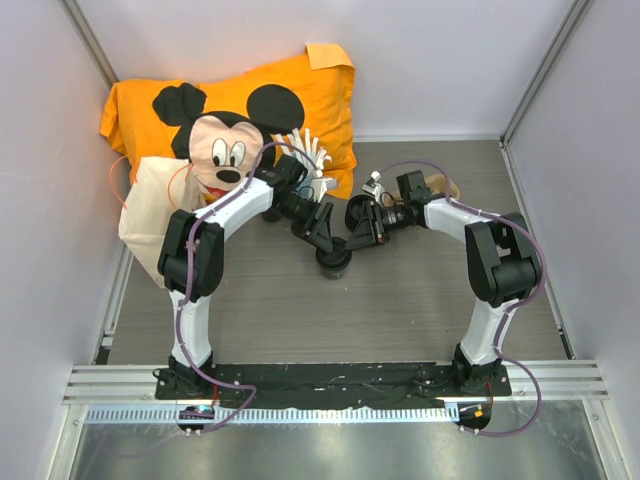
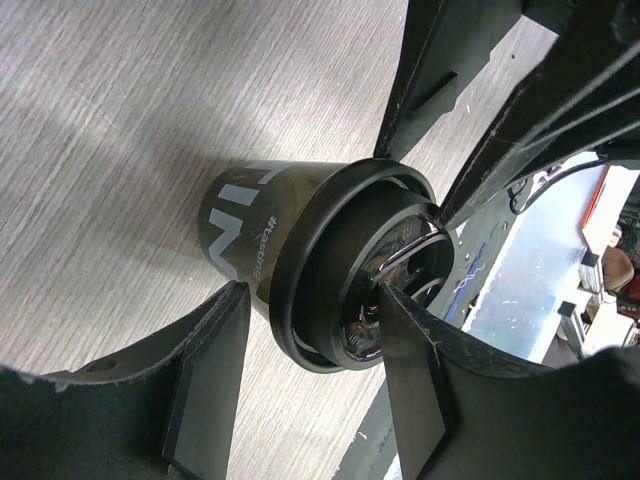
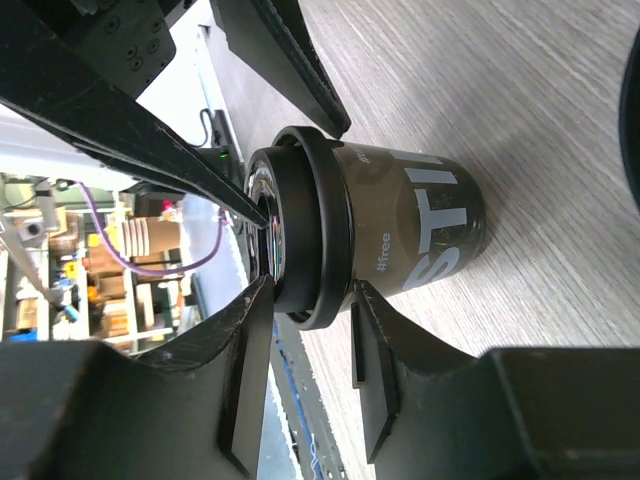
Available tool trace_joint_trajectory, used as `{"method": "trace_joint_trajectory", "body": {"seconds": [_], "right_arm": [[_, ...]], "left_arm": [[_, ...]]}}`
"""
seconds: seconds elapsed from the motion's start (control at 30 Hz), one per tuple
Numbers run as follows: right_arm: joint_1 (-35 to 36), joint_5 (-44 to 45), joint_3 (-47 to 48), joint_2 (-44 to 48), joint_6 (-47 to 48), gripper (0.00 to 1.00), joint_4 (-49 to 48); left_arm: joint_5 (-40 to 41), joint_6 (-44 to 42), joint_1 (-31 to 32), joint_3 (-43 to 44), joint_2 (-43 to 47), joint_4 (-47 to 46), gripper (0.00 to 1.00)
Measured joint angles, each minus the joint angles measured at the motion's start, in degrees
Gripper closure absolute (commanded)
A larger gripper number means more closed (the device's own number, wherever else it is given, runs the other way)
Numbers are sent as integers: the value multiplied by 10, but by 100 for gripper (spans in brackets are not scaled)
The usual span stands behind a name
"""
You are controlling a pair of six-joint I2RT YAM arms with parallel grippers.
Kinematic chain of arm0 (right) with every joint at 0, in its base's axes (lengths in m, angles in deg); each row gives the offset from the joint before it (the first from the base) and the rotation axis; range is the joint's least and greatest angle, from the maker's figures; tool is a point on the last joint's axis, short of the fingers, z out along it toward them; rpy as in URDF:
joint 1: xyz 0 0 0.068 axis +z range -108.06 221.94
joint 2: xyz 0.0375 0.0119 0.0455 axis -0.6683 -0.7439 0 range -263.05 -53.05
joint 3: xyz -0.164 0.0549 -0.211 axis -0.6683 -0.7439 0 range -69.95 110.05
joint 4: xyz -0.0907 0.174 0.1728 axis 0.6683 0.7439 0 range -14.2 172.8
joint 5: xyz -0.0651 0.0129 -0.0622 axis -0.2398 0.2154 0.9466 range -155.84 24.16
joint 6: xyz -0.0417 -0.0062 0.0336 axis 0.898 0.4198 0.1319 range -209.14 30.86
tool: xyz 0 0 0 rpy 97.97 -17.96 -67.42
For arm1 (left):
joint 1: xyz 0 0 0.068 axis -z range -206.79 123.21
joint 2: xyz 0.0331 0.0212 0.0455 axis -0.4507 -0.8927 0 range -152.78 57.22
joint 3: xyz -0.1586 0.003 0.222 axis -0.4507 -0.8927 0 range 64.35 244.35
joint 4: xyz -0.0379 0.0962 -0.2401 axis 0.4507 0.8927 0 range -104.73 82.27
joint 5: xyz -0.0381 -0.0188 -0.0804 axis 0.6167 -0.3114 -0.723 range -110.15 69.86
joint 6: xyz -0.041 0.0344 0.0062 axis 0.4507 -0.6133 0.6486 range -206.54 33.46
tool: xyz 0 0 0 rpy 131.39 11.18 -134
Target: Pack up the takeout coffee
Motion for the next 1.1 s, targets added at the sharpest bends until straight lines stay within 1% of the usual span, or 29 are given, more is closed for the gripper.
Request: {"method": "trace_joint_trajectory", "body": {"seconds": [0.3,0.53,1.1], "right_arm": [[-19,-37,-25,-4,-30,61,-44],[-35,-44,-51,-4,-42,61,-64],[-32,-54,-89,-3,-107,61,-142]], "left_arm": [[-2,3,0,-6,1,-7,43],[-1,7,0,-13,6,-16,43],[11,23,0,-29,18,-31,43]]}}
